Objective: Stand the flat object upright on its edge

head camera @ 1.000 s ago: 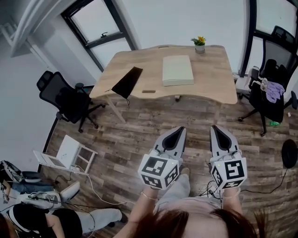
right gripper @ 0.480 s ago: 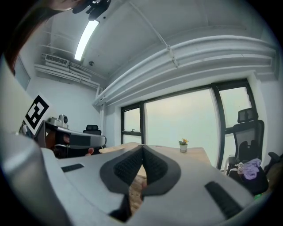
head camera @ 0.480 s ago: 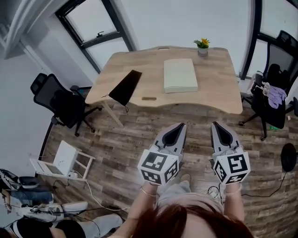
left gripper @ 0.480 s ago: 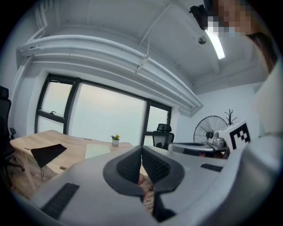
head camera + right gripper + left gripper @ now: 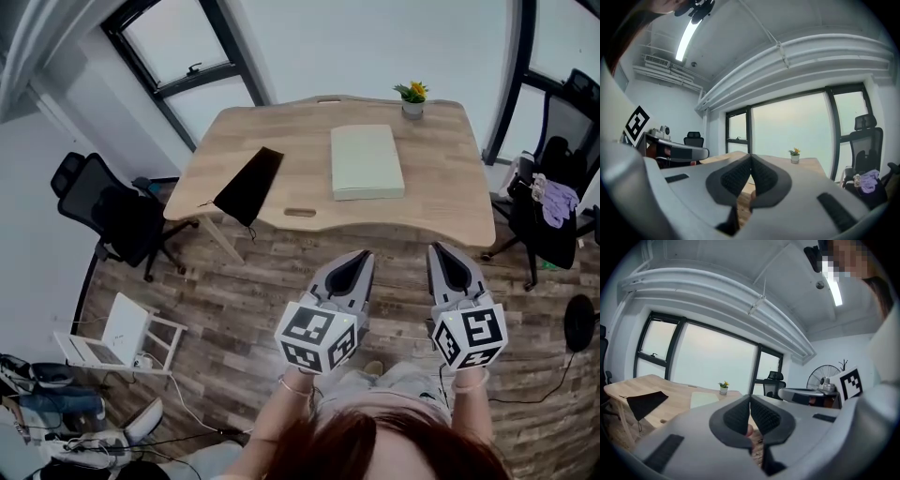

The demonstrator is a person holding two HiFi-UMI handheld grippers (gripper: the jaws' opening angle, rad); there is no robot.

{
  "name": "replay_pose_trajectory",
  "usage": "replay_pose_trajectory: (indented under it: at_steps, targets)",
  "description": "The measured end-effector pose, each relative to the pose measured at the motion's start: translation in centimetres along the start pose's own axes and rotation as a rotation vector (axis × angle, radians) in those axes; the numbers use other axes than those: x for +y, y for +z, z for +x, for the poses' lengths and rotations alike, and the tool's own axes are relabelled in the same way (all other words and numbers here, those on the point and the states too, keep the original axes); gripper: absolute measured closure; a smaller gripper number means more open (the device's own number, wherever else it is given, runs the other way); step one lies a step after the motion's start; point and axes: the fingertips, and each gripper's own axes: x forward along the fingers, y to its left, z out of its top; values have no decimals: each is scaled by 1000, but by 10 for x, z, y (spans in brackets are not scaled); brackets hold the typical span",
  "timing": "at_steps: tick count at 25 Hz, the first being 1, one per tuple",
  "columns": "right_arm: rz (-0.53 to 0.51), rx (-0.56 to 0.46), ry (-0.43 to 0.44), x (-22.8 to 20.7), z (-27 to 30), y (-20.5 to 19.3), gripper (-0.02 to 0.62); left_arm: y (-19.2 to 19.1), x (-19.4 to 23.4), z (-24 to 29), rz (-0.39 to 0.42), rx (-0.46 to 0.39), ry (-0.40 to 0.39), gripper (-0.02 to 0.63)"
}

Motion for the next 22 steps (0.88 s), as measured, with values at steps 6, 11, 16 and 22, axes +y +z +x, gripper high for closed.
replay_pose_trajectory:
  at_steps: [6, 11, 16, 22]
  targets:
    - [-7, 10, -5, -12, 26, -1, 597, 4, 21, 20, -4, 8, -2, 595]
    - [-9, 17, -5, -22, 48, 0, 597, 8, 39, 37, -20, -2, 1, 595]
    - [-6, 19, 0, -40, 75, 2, 597, 15, 53, 63, -17, 0, 4, 595]
    - [0, 23, 10, -63, 112, 1, 597, 21, 74, 98, -15, 8, 16, 595]
